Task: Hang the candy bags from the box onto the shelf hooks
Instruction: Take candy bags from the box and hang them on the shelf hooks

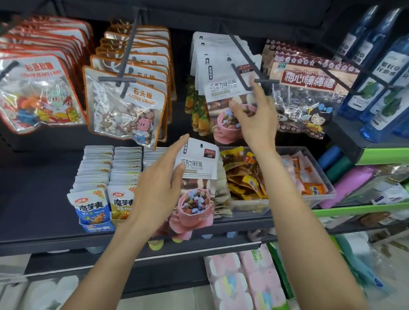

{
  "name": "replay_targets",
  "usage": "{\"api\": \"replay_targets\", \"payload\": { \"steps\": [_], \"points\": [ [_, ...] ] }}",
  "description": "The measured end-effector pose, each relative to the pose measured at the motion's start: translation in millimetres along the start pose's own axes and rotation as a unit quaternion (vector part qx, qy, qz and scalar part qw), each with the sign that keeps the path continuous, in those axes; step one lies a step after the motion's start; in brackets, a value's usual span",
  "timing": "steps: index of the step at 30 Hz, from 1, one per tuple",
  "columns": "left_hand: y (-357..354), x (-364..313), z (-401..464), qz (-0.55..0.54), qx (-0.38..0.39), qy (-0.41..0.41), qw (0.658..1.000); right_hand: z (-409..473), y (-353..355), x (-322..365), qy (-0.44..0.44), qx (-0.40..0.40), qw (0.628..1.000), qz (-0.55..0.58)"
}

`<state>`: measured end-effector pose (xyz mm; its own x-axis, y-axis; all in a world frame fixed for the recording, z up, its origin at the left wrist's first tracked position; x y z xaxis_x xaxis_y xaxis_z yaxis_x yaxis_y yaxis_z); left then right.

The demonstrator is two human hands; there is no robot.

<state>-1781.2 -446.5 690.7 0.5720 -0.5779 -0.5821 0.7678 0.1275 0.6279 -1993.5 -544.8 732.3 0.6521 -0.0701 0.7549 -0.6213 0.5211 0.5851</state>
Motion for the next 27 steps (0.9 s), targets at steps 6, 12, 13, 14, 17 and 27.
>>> {"api": "replay_targets", "payload": {
  "steps": [6,12,13,14,17,27],
  "points": [
    [8,12,-4,-0.052,-0.018,0.028,0.998,7,-6,-8,0.037,-0.061,0.994,-0.089],
    [-2,4,8,-0.162,-0.063,0.029,0.984,-80,29,-22,-0.062,0.087,0.973,0.204],
    [-3,-2,12,-0.18,-0.076,0.027,0.98,-95,31,-23,-0.079,0.115,0.965,0.221],
    [-4,-8,15,-0.197,-0.086,0.021,0.976,-108,31,-24,-0.084,0.136,0.96,0.228],
    [-8,-24,23,-0.252,-0.095,0.004,0.963,-126,33,-31,-0.091,0.133,0.954,0.253],
    [12,-46,60,-0.159,-0.032,-0.157,0.974,-113,76,-50,-0.064,0.038,0.953,0.293]
  ]
}}
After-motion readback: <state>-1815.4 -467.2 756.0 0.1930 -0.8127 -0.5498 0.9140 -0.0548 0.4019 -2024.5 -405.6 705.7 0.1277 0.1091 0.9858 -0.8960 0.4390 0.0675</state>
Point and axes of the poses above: each hand's wrist, its own z-axis towards the middle knuckle, its own y-axis out of the back of the hand, x = y × z, the point moved 5 cm from there along z, towards the middle knuckle, and after that the axes turned 13 degrees about -y, right-handed, at the moved point
